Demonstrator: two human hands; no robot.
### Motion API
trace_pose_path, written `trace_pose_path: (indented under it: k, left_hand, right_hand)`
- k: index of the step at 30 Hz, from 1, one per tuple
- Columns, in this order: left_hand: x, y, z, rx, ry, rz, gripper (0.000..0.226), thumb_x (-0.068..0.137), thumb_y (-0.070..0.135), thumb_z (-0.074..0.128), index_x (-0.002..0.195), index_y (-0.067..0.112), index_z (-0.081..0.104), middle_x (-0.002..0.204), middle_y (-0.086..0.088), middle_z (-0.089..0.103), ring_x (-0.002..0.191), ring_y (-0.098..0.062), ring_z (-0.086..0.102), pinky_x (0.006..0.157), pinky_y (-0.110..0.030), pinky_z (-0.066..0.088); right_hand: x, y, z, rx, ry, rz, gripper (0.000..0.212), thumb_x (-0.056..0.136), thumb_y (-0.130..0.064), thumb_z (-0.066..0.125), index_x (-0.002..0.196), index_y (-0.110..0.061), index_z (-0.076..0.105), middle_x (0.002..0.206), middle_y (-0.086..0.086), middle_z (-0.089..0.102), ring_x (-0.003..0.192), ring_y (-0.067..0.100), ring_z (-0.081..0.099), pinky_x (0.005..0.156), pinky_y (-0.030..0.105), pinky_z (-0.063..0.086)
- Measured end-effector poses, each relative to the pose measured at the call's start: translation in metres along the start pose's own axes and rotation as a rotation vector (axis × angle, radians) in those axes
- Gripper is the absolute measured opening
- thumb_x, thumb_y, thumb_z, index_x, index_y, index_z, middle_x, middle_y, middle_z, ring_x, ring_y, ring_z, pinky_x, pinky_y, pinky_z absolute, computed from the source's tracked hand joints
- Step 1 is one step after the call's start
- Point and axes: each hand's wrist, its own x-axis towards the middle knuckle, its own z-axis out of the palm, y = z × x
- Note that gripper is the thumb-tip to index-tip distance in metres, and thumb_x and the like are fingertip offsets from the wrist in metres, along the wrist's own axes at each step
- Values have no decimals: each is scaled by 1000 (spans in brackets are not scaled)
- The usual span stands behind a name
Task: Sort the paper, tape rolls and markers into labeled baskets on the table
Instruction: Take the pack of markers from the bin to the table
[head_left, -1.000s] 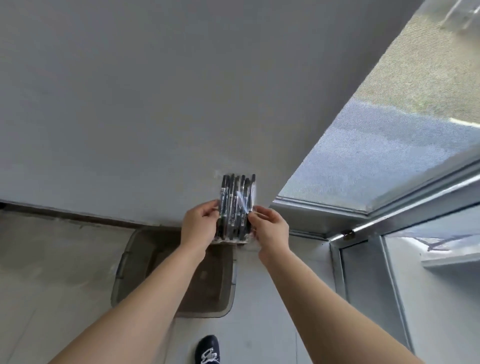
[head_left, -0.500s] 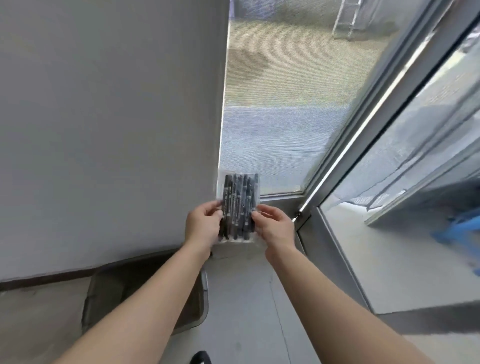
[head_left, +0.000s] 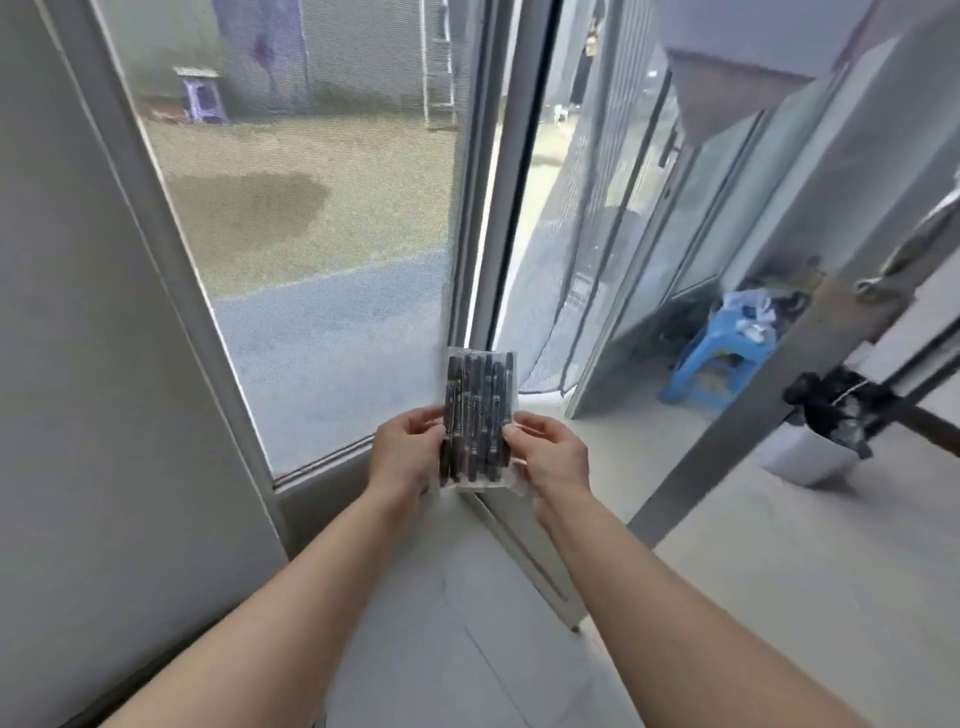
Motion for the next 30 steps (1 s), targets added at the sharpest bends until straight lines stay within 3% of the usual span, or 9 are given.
trace_pose_path:
  k: [3, 6, 8, 11, 15, 18, 22, 25, 30]
  left_hand:
    - [1, 8, 27, 30, -105, 8, 26, 90, -1, 55, 111, 9, 69, 92, -7, 73, 74, -17, 72, 72, -35, 60]
    - [-4, 13, 50, 64, -213, 40, 26, 88, 0, 59, 111, 9, 69, 93, -8, 72, 83, -24, 70, 87, -41, 57]
    - [-9, 17, 63, 88, -273, 69, 26, 88, 1, 60, 110, 10, 69, 94, -9, 73, 73, -16, 68, 77, -28, 57]
    - [-17, 19, 83, 120, -354, 101, 25, 87, 3, 62, 106, 16, 70, 87, -7, 72, 43, 3, 56, 43, -10, 43]
    - [-29, 16, 108, 172, -446, 130, 28, 88, 2, 59, 112, 12, 70, 91, -7, 71, 52, 0, 58, 45, -8, 41]
    - [-44, 11, 130, 210, -499, 154, 30, 89, 1, 58, 115, 10, 69, 103, -11, 72, 61, -3, 54, 56, -15, 42]
    - [-73, 3, 160, 199, -609, 128, 27, 91, 0, 57, 112, 11, 68, 93, -7, 71, 66, -8, 63, 53, -15, 50]
    - [-95, -6, 187, 203, -680, 91, 26, 91, 3, 58, 115, 7, 67, 95, -11, 73, 72, -20, 68, 68, -33, 57]
    - [-135, -20, 242, 246, -743, 130, 30, 92, 6, 58, 120, 9, 65, 91, -2, 70, 76, -23, 65, 81, -45, 56]
  right_hand:
    - [-1, -15, -27, 49, 82, -34, 15, 83, 2, 68, 89, -12, 66, 83, 3, 68, 68, 14, 63, 60, 24, 49]
    - [-4, -23, -51, 76, 171, -53, 17, 84, 0, 68, 85, -17, 65, 84, 2, 68, 71, 14, 62, 63, 25, 49]
    - [-6, -26, -65, 91, 224, -62, 17, 83, -2, 70, 85, -18, 67, 90, 5, 70, 77, 17, 63, 69, 30, 50]
    - [-14, -29, -85, 112, 304, -77, 15, 83, -3, 71, 86, -18, 67, 89, 4, 69, 77, 17, 62, 67, 28, 49]
    - [-28, -31, -115, 142, 414, -106, 15, 83, -4, 71, 87, -18, 68, 90, 5, 69, 76, 17, 63, 62, 25, 48]
    - [-42, -31, -140, 152, 495, -124, 15, 83, -4, 71, 89, -17, 68, 92, 5, 69, 77, 17, 62, 60, 25, 47]
    - [-62, -30, -179, 165, 593, -137, 15, 83, -4, 71, 95, -15, 69, 92, 5, 69, 76, 18, 61, 61, 25, 49]
    - [-76, -29, -212, 171, 663, -143, 14, 83, -6, 71, 92, -17, 69, 91, 4, 69, 74, 17, 61, 59, 24, 48]
    - [-97, -35, -277, 206, 746, -163, 17, 83, -4, 71, 99, -11, 69, 87, 1, 67, 71, 14, 60, 59, 23, 48]
